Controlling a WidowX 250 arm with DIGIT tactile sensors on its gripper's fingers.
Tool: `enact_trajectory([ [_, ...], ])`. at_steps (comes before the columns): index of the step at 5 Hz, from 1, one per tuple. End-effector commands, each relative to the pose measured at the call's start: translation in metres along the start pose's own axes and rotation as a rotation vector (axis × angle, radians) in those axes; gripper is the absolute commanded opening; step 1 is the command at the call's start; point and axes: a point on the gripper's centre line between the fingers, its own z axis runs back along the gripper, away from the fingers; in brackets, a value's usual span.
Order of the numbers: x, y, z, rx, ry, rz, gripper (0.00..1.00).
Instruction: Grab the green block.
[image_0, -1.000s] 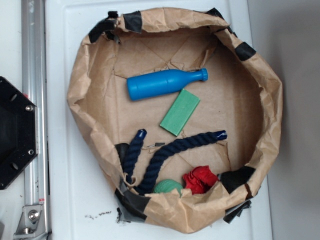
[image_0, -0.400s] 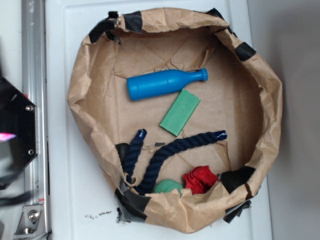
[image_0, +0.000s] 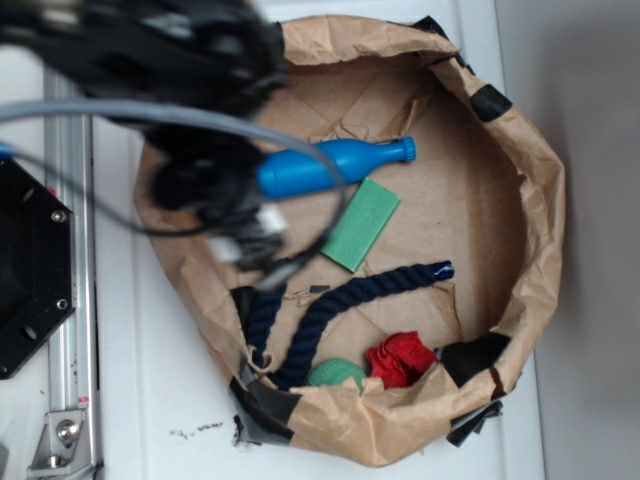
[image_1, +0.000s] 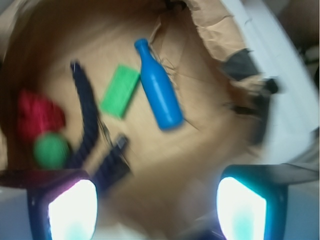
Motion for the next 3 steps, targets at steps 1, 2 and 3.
enact_trajectory([
  [1,0.021,-0.019,-0.068,-0.084,-0.042,0.393,1.0],
  [2,0.025,-0.027,-0.101,-0.122,-0.025,0.39,1.0],
  [3,0.034,-0.035,-0.122,-0.098,-0.024,0.387,1.0],
])
